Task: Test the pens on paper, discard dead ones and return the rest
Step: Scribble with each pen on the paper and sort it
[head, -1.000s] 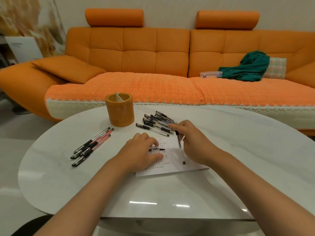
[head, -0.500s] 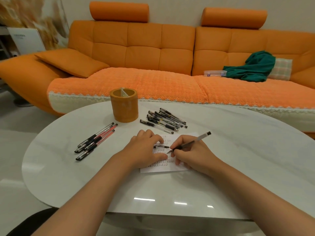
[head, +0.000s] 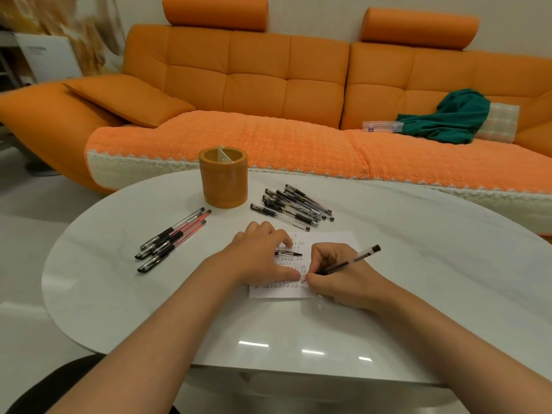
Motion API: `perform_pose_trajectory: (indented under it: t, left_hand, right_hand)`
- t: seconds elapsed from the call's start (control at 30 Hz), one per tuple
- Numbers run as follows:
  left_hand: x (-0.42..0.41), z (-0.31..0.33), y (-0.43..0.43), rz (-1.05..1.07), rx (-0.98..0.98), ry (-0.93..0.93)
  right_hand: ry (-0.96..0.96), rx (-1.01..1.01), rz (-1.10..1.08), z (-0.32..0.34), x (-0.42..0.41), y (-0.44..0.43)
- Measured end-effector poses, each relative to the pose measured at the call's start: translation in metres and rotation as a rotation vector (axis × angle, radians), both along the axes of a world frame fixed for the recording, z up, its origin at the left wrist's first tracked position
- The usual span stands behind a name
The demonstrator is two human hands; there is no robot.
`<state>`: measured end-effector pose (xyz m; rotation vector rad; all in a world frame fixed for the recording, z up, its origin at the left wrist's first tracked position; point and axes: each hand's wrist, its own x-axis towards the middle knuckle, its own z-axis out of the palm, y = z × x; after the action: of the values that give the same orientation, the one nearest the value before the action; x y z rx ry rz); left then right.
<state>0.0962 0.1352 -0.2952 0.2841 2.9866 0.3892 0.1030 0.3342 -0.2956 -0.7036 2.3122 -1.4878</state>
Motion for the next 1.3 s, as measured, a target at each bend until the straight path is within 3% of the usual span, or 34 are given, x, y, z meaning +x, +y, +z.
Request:
perform_pose_trajectory:
  t: [0.5, 1.3]
  left_hand:
    - [0.0016, 0.0027, 0.0015, 0.002, -0.009, -0.010]
    - [0.0011, 0.0006, 0.0005, 0.006, 0.000, -0.017]
  right_hand:
    - [0.131, 0.087, -0.013, -0.0079, 0.0011, -0.0006]
    - [0.128, 0.071, -0.013, -0.0080, 0.0035, 0.0001]
